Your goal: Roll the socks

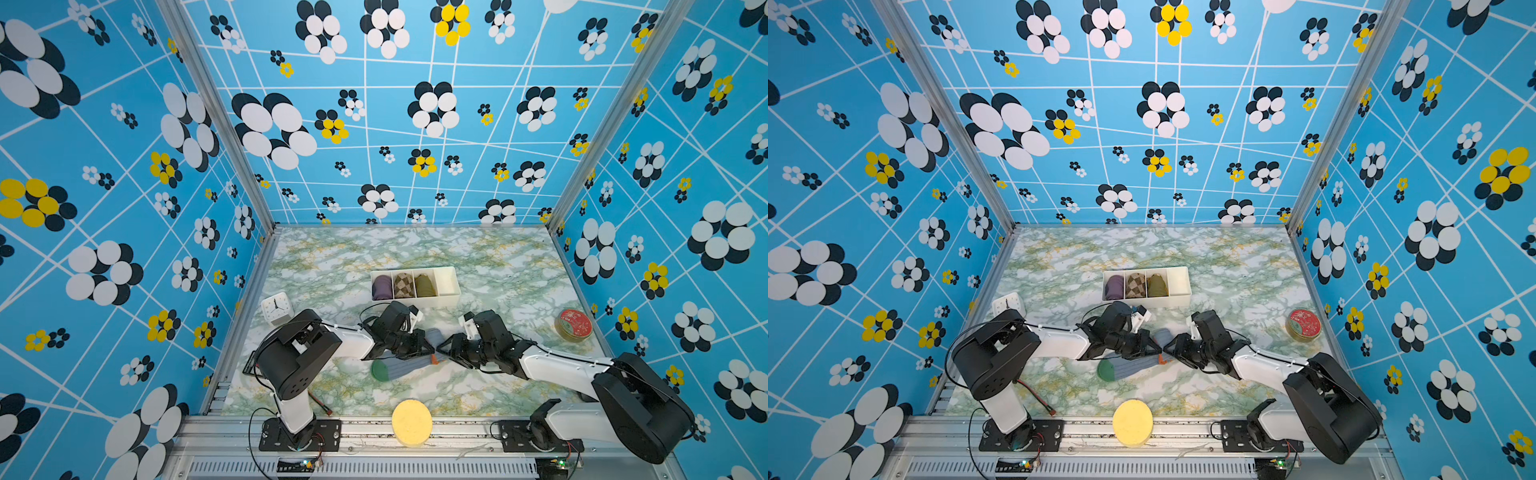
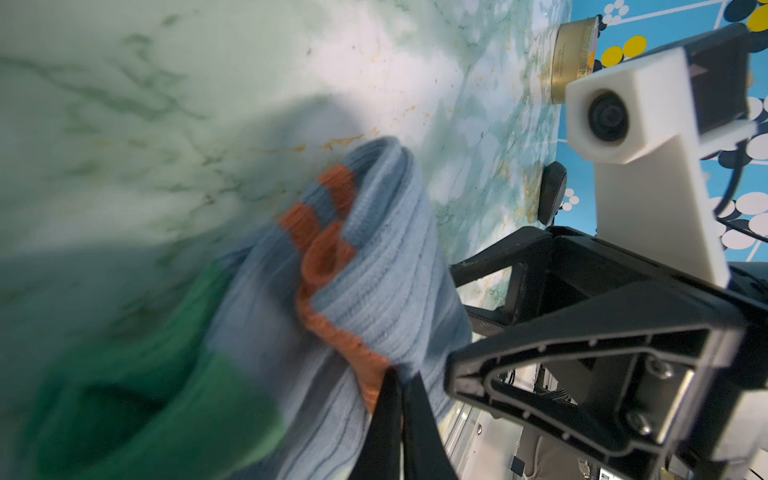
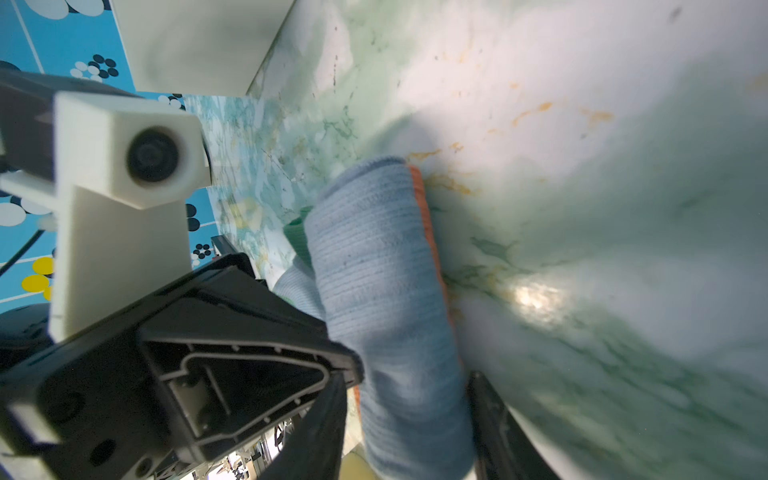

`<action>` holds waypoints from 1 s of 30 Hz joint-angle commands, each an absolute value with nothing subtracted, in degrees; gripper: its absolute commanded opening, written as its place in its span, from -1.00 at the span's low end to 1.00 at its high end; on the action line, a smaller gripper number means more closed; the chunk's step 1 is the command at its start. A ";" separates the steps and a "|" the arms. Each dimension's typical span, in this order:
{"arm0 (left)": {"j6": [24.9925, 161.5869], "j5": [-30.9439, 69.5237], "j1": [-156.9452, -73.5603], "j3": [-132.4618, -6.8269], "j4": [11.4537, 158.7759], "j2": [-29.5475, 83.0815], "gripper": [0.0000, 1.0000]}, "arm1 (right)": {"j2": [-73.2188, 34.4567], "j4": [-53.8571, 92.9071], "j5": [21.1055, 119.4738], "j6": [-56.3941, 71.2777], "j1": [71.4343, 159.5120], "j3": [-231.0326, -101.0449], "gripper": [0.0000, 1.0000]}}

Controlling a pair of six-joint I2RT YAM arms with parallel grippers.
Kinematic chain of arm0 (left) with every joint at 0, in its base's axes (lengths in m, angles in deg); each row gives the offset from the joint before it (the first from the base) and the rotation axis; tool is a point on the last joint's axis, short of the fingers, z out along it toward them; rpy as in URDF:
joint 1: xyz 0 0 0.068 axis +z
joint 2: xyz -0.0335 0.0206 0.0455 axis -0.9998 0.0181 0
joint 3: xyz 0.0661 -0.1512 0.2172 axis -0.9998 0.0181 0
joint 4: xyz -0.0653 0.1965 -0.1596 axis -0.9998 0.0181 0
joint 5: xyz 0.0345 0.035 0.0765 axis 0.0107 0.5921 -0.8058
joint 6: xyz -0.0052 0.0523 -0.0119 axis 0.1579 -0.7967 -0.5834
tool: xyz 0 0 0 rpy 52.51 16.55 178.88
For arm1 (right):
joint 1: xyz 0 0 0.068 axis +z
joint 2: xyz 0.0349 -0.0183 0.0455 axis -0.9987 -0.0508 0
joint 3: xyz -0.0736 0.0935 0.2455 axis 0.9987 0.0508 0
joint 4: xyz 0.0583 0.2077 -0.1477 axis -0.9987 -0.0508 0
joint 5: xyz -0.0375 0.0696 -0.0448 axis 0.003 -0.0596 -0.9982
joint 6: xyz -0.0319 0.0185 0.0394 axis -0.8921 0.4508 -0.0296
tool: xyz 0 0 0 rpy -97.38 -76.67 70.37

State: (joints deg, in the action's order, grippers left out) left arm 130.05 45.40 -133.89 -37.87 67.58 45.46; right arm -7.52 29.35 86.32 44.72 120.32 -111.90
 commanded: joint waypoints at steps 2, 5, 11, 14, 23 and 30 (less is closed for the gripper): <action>129.24 45.83 -133.28 -37.99 72.88 46.75 -0.93 | -8.30 31.16 87.48 45.40 120.01 -111.96 -0.02; 129.16 45.74 -133.11 -38.01 74.14 46.91 -0.91 | -8.56 31.15 87.14 45.43 120.05 -111.64 -0.03; 128.02 45.41 -133.02 -38.62 77.48 47.27 -0.82 | -9.31 31.07 86.54 45.03 120.05 -111.97 -0.04; 127.77 45.32 -133.12 -38.81 78.05 47.51 -0.81 | -9.65 30.73 86.26 44.51 120.05 -112.66 -0.05; 126.04 44.57 -133.06 -39.83 81.30 47.81 -0.80 | -9.28 27.28 84.87 41.20 120.05 -116.58 -0.06; 124.17 43.50 -133.04 -40.58 84.71 47.54 -0.81 | -9.77 26.41 83.83 39.79 120.04 -118.38 -0.20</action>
State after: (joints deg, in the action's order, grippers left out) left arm 126.22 45.40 -133.41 -40.32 78.48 45.96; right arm -9.23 28.37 84.86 41.44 120.32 -116.88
